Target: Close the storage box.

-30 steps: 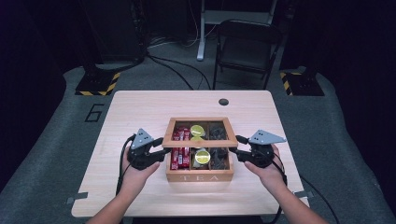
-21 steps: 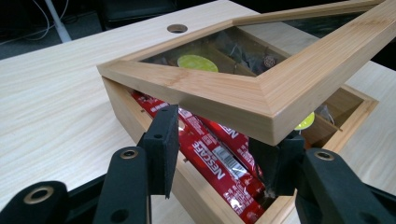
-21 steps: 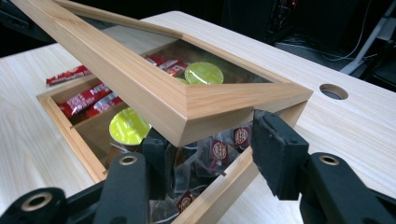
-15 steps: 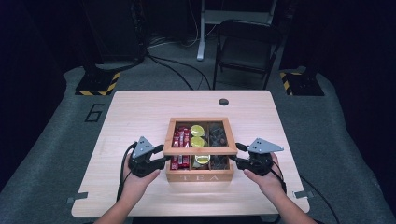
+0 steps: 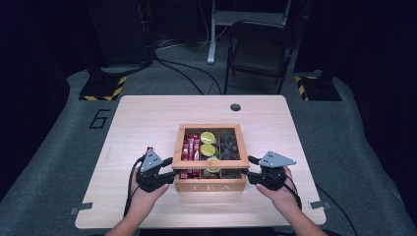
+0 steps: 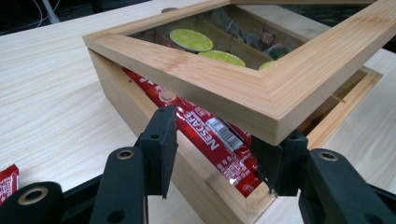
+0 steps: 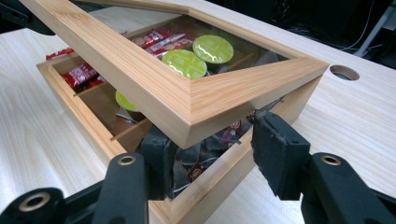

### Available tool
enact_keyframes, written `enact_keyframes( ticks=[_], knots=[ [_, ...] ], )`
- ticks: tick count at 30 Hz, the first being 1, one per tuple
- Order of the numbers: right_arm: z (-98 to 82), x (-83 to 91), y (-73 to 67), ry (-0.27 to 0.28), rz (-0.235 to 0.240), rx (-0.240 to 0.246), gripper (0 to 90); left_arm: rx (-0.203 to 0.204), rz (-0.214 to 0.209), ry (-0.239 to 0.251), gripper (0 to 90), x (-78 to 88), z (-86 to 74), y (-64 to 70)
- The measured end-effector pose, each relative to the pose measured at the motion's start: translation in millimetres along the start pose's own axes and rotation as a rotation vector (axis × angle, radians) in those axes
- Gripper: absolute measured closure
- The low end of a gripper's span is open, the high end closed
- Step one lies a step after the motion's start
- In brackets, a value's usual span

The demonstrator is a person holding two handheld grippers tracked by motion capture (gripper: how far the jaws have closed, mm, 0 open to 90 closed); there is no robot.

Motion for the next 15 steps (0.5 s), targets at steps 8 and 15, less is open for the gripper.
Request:
enact_keyframes(
  ticks=[8, 15],
  knots=[
    [-8.0, -3.1, -2.0, -0.016, 0.005, -0.013, 49.3, 0.008, 0.006, -0.011, 50.6, -2.7, -7.0, 2.1],
    [-14.5, -4.4, -5.0, -0.035, 0.018, -0.016, 46.1, 0.014, 0.01, -0.02, 48.1, -4.4, -14.5, 3.6]
  ],
)
Point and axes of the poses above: each handheld gripper's, and its own axes: x roughly backward along the jaws, z roughly out of its top, y roughly to its right, the point moved 9 cm from there along -x, roughly forward along the jaws, and after that the axes turned 7 degrees about -x, right-handed, at the moved point
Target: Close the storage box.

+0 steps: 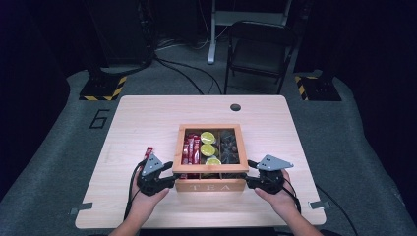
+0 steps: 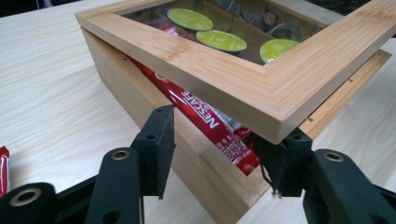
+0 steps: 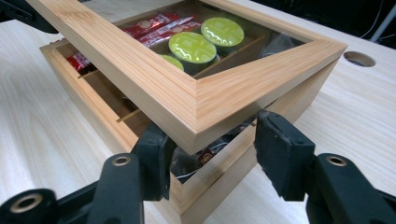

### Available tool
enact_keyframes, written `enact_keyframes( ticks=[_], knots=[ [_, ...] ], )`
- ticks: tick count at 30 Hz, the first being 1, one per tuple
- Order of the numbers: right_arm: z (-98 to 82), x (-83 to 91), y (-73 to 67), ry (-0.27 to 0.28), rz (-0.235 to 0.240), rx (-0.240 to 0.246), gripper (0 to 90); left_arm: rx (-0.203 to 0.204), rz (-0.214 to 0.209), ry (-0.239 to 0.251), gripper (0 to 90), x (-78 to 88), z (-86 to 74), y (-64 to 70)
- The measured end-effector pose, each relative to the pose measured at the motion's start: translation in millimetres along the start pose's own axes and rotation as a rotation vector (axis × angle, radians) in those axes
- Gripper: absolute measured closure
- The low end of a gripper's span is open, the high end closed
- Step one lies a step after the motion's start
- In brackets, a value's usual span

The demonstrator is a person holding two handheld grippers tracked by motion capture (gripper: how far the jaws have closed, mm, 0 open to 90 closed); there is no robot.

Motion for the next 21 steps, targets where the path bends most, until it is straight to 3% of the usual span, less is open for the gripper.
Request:
enact_keyframes(
  ticks=[5, 15, 19, 21],
  knots=[
    [-3.2, -1.6, -1.2, -0.017, 0.011, 0.004, 39.8, 0.003, -0.018, -0.022, 40.6, -1.0, -2.6, 2.7],
    [-11.8, -4.9, -4.5, -0.072, 0.014, 0.012, 36.7, -0.027, -0.073, -0.048, 39.6, -3.2, -5.5, 16.2],
    [-14.1, -2.7, -6.1, -0.09, 0.024, 0.008, 35.5, -0.025, -0.062, -0.063, 38.9, -3.3, -7.0, 18.0],
    [-14.5, -1.3, -7.4, -0.101, 0.037, 0.013, 33.9, -0.03, -0.063, -0.082, 33.9, -3.8, -8.9, 18.8]
  ],
)
Point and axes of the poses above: each handheld gripper's, and its own axes: x roughly backward along the jaws, z roughly out of its top, y roughly to its right, the point moved 9 cm from there along -x, roughly forward along the jaws, and after that the axes turned 7 degrees about -x, right-handed, at the moved point
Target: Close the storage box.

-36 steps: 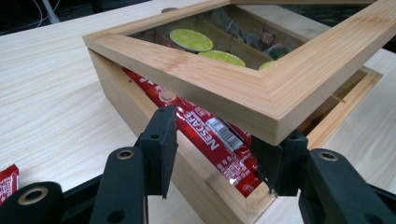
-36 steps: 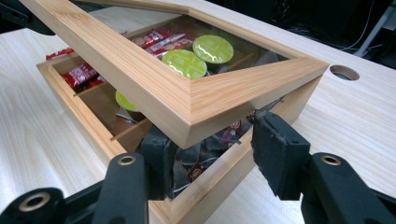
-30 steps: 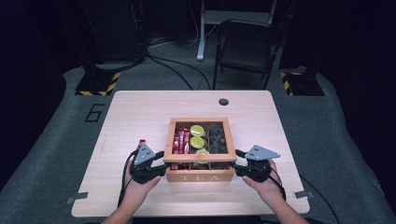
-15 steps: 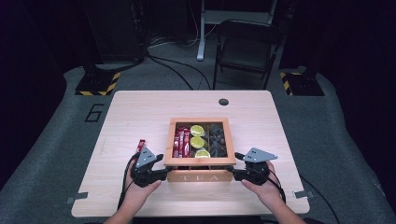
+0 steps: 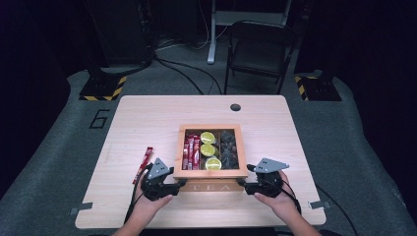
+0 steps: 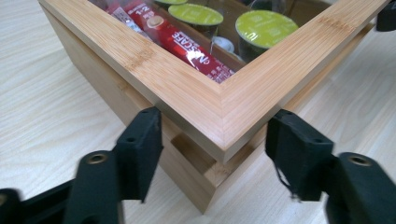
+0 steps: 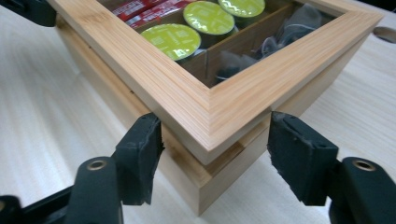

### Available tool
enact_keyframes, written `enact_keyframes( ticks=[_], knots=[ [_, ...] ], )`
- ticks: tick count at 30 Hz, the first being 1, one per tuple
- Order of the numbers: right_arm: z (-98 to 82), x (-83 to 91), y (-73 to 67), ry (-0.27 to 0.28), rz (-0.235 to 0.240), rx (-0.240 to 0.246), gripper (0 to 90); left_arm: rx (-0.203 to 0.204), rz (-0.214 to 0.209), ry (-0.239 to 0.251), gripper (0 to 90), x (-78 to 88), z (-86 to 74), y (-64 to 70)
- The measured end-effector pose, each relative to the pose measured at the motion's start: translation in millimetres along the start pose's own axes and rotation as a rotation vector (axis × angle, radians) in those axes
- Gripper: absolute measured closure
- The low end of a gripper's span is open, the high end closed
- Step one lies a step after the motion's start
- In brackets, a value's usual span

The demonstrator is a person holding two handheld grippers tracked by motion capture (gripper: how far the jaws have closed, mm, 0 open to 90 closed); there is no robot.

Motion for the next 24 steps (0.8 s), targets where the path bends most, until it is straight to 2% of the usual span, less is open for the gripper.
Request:
enact_keyframes(
  ticks=[1, 2, 3, 4, 6, 8, 11, 13, 16, 20, 24],
  knots=[
    [-1.5, 0.2, -0.6, -0.013, 0.0, 0.012, 32.4, 0.011, -0.001, -0.013, 30.5, -1.6, -1.2, 1.0],
    [-1.7, 0.1, -2.1, -0.01, 0.006, 0.01, 32.0, 0.01, -0.011, -0.047, 30.1, -4.7, -5.0, 2.3],
    [-1.4, 0.1, -2.0, -0.001, 0.005, 0.018, 32.0, 0.027, -0.019, -0.037, 25.0, -5.7, -5.5, 3.3],
    [-1.2, 0.3, -2.8, -0.001, 0.008, 0.007, 31.2, 0.036, -0.016, -0.028, 24.3, -5.7, -5.0, 3.0],
    [-0.5, 0.8, -4.0, 0.003, 0.015, 0.0, 30.1, 0.042, -0.007, -0.014, 24.4, -2.8, -1.4, 1.8],
    [-0.8, 0.5, -3.8, 0.004, 0.021, 0.018, 29.9, 0.05, -0.006, 0.009, 24.4, 0.4, 1.9, 0.0],
    [-1.1, -1.2, -3.6, 0.015, 0.013, -0.001, 29.7, 0.066, -0.01, 0.014, 24.4, 0.9, 1.2, -2.1],
    [-1.4, -2.0, -3.0, 0.013, 0.017, -0.003, 29.7, 0.063, -0.012, 0.013, 24.4, 0.5, 0.9, -3.8],
    [0.3, -2.6, -1.2, 0.024, 0.021, -0.004, 29.7, 0.072, -0.012, 0.036, 24.4, 1.1, 3.7, -6.4],
    [7.4, -1.3, 1.7, 0.057, 0.029, -0.06, 30.0, 0.077, 0.001, 0.046, 24.6, 6.1, 4.9, -13.7],
    [11.3, 2.7, 9.2, 0.086, 0.02, -0.086, 30.2, 0.1, 0.011, 0.063, 25.4, 10.7, 5.1, -21.6]
  ],
)
Point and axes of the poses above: each handheld gripper's, and its own axes: x roughly backward along the jaws, z roughly out of its top, y roughly to its right, the point moved 9 cm from there along -x, roughly forward along the jaws, and after that the axes turned 7 degrees about -x, right-handed, at the moved point
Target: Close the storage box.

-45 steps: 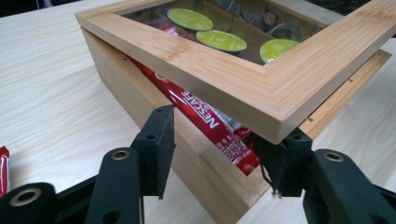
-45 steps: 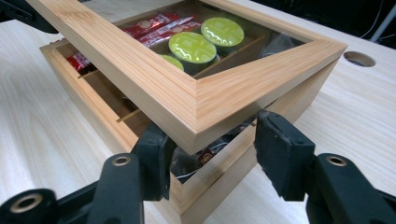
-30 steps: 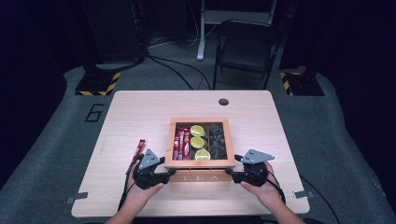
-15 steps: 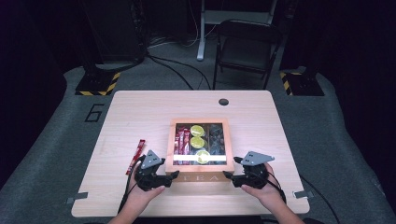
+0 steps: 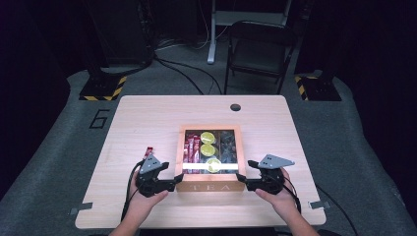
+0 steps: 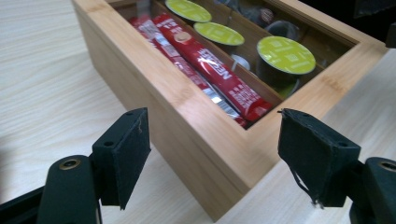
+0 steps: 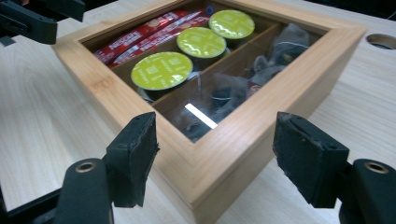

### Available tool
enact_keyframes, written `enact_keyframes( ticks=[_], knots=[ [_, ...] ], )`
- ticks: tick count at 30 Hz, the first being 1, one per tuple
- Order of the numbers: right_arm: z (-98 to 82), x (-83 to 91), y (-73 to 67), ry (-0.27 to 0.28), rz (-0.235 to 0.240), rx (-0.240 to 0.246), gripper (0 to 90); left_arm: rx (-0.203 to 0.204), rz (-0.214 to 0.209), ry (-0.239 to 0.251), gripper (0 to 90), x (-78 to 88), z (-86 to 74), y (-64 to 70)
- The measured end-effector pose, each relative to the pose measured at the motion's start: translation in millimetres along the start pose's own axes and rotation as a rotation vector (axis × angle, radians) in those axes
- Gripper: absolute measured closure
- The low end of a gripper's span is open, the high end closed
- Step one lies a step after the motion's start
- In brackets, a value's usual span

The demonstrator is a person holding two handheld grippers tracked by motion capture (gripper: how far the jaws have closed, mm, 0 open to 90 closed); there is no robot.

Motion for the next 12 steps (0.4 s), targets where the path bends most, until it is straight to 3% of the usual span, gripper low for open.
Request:
enact_keyframes(
  ticks=[2, 7, 12],
  knots=[
    [-0.6, 2.2, 6.1, 0.002, -0.011, -0.01, 30.4, 0.008, 0.004, 0.008, 26.4, 1.2, 0.3, -5.6],
    [-2.2, 7.6, 25.9, 0.025, -0.022, -0.102, 30.9, 0.023, 0.024, 0.006, 26.4, 2.2, -2.3, -15.3],
    [-7.1, 12.9, 47.0, 0.031, -0.064, -0.162, 31.4, 0.028, 0.03, 0.0, 26.4, 0.8, -4.5, -20.0]
  ],
)
Point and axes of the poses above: each handheld gripper's, and its own axes: x roughly backward along the jaws, z roughly out of its top, y roughly to its right, the point moved 9 cm from there along -x, roughly forward along the jaws, and after that the axes turned 7 degrees about -x, right-handed, at the moved point
